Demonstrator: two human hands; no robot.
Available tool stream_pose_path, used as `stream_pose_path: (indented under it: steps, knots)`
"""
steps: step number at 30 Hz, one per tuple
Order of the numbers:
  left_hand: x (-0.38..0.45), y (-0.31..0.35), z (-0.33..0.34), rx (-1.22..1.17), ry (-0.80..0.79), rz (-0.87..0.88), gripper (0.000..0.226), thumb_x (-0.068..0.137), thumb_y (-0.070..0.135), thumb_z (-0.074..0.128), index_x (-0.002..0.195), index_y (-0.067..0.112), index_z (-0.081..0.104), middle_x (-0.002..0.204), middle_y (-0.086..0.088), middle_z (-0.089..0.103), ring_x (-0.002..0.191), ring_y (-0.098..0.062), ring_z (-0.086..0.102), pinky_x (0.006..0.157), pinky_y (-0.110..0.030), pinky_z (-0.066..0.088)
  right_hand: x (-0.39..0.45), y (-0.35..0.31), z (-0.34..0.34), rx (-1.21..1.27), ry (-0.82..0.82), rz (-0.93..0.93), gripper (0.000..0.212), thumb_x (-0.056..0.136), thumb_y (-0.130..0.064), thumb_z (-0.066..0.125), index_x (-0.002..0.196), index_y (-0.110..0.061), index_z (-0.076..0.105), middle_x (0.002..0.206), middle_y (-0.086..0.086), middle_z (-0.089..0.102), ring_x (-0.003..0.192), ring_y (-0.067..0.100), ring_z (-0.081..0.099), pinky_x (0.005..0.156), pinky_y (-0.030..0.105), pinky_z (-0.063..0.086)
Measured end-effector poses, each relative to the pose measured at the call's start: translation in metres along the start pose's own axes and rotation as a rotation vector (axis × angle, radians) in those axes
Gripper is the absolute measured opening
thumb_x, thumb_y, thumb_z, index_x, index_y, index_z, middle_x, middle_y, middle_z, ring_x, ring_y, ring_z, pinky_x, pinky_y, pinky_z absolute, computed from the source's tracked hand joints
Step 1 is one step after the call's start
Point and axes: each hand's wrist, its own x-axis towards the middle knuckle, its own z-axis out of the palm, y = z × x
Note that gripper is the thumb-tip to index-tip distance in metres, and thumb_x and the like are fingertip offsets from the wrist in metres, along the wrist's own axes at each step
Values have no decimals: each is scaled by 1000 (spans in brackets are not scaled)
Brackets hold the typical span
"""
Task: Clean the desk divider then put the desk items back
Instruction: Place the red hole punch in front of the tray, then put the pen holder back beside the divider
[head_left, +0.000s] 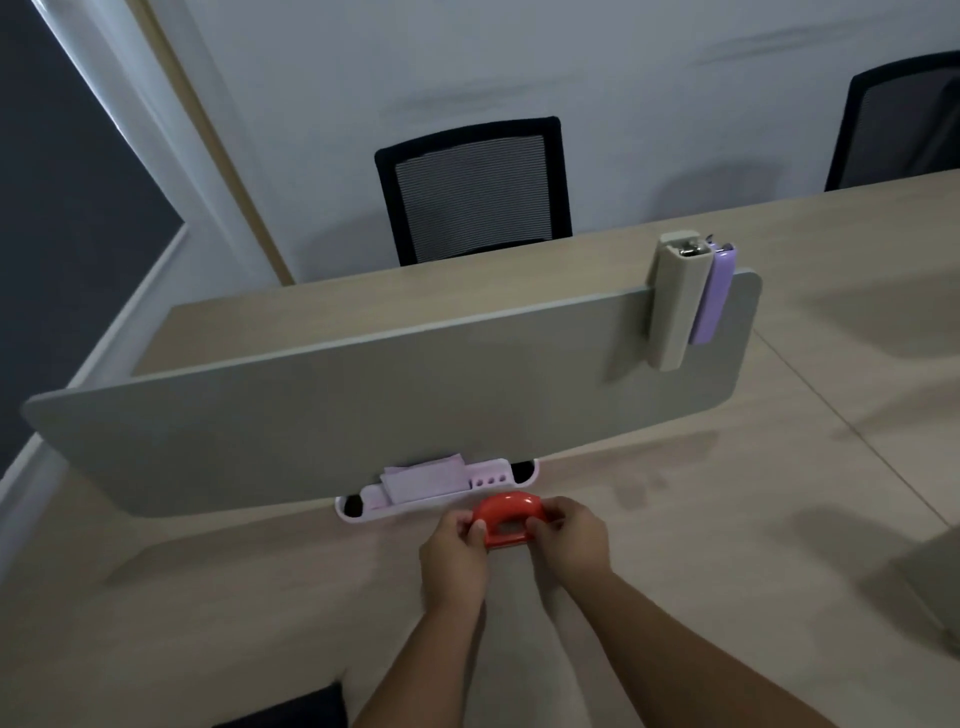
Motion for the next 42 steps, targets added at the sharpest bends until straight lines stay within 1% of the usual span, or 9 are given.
stream_pose_path:
  steps: [8, 14, 18, 22, 27, 30, 34, 38, 42]
  knots:
    - [14, -3, -1, -7, -11, 39, 15, 88, 27, 63, 101, 19, 66, 97, -4, 72, 92, -24, 66, 76, -26, 45, 12, -2, 5, 15, 7, -9, 30, 81, -22, 69, 111, -17, 69, 103, 3, 73, 97, 19, 66, 77, 17, 39]
    - [-30, 8, 5, -181, 78, -9, 48, 84, 22, 66, 128, 25, 47, 127, -1, 57, 113, -21, 58, 95, -44, 50, -15, 20, -24, 202, 63, 12, 44, 76, -31, 76, 118, -24, 63, 110, -3, 58, 93, 14, 62, 80, 22, 48]
    - [-77, 19, 29, -189, 29, 29, 56, 77, 2, 68, 128, 16, 49, 132, -8, 50, 113, -28, 53, 98, -44, 46, -49, 88, -79, 351, 293, 163, 17, 81, -29, 67, 97, -36, 66, 108, 0, 62, 90, 13, 64, 86, 35, 54]
    - [-122, 44, 75, -235, -275, 108, 43, 81, -3, 63, 112, 25, 54, 133, 3, 45, 114, -13, 49, 86, -15, 39, -85, 168, -148, 457, 669, 399, 16, 79, -21, 61, 89, -34, 59, 101, 11, 65, 81, 23, 65, 82, 39, 54]
    - [-171, 103, 147, -167, -547, 195, 31, 83, 8, 64, 106, 28, 57, 123, 5, 55, 111, -11, 53, 89, -24, 41, -116, 224, -224, 508, 1010, 515, 30, 79, -8, 63, 103, -21, 53, 110, 14, 62, 79, 26, 59, 81, 36, 47]
    - [-194, 149, 194, -136, -652, 265, 30, 84, 14, 64, 112, 25, 58, 122, 4, 57, 113, -12, 55, 88, -24, 42, -116, 239, -259, 597, 931, 489, 53, 76, -5, 69, 121, -20, 43, 119, 14, 55, 81, 22, 58, 83, 39, 49]
    - [-216, 206, 245, -160, -711, 306, 37, 89, 13, 58, 126, 16, 57, 122, 5, 57, 111, -15, 56, 96, -28, 44, -107, 249, -296, 515, 648, 375, 92, 66, -15, 83, 141, -23, 30, 130, -3, 43, 105, 22, 58, 86, 40, 54]
    - [-217, 229, 268, -192, -773, 268, 34, 88, 33, 58, 122, 26, 60, 119, 6, 67, 108, -15, 64, 102, -41, 47, -97, 244, -311, 462, 439, 311, 73, 64, -17, 84, 123, -24, 42, 116, -1, 58, 86, 6, 65, 63, 22, 56]
    - [-222, 235, 265, -110, -762, 324, 38, 84, 28, 61, 122, 33, 57, 120, 11, 64, 108, -14, 63, 99, -41, 50, -91, 237, -316, 487, 447, 296, 59, 62, -19, 85, 109, -18, 48, 91, -2, 70, 64, -2, 68, 47, 10, 47]
